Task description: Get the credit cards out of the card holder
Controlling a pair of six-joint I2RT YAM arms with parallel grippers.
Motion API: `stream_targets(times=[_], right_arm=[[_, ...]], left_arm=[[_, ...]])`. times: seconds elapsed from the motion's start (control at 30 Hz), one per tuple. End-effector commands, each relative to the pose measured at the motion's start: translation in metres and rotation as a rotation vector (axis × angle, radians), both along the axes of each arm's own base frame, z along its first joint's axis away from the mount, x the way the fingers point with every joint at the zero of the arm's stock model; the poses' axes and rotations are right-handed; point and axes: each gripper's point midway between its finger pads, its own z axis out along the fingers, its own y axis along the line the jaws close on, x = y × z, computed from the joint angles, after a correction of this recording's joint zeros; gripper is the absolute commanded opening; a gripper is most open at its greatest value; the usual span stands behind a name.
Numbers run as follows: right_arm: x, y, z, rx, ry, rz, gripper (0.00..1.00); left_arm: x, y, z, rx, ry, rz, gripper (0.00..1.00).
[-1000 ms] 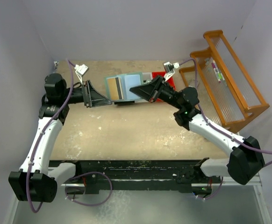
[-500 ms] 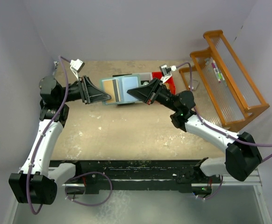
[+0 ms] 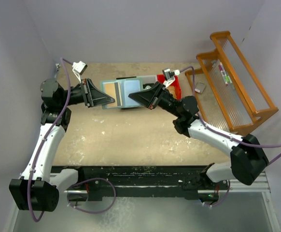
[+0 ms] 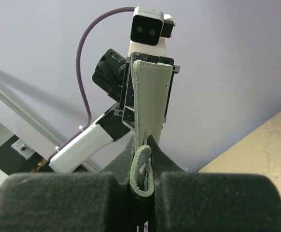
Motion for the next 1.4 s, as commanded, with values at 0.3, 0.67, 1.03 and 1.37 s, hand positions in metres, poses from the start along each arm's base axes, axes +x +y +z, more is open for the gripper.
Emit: stream_targets(times=[0.3,0.67,1.03,1.37], right_arm=[[0.029,-0.037,-0.018,-0.197,0.064,-0.240,0.71],[0.029,-0.071,0.040,-0.341,-0.120,-0.448,0.72],[-0.016,0.012,0.018,-0.321,-0.161,0.112,0.63],[-0.018,0.029,-0.011,-0.358,-0.121,0.183,0.54]], left_arm=[[0.005,0.003,-0.003,0.088,-0.074,0.035,0.04],[0.026,0.010,-0.034,0.215,-0.022,0.117,0.02],[0.012,0.006,-0.030,0.180,-0.042,0.027,0.02],[0.000,0.003,-0.024,0.144,-0.058,-0.055,0.01]])
